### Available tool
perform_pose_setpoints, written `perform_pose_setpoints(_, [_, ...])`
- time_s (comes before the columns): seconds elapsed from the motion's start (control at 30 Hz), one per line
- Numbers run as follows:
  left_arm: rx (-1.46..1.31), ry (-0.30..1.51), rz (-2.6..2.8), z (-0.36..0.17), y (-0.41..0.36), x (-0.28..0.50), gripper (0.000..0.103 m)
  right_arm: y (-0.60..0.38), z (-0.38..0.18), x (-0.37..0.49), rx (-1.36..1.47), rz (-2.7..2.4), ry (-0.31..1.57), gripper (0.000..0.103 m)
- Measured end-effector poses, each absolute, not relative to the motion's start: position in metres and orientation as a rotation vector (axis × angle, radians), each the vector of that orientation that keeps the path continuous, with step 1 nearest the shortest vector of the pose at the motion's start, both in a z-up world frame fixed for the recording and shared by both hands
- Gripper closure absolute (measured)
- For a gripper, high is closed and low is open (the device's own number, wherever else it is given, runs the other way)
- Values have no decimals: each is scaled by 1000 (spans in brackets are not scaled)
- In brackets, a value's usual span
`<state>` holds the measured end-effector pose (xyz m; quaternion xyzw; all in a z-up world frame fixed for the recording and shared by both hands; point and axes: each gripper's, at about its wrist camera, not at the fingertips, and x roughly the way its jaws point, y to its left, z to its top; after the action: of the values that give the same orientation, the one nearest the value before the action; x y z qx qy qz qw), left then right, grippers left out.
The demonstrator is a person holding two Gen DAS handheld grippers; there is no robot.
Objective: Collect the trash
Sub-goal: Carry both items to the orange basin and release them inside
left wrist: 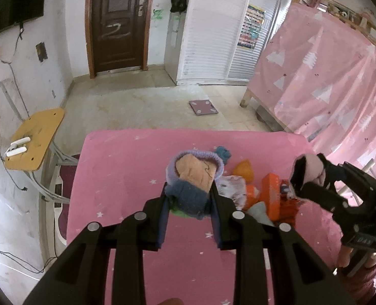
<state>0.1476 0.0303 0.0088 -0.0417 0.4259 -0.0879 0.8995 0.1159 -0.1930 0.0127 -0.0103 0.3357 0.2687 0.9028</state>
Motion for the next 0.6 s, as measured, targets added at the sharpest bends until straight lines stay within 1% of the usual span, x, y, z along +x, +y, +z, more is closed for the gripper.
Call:
perform_pose_setpoints(0.3, [-24,877,-236,21,-24,149,82,-266,13,108,81,428,657,40])
perform_pose_setpoints(0.6, [87,856,-360,34,-120,148,82,-369,4,85,175,212,652,39])
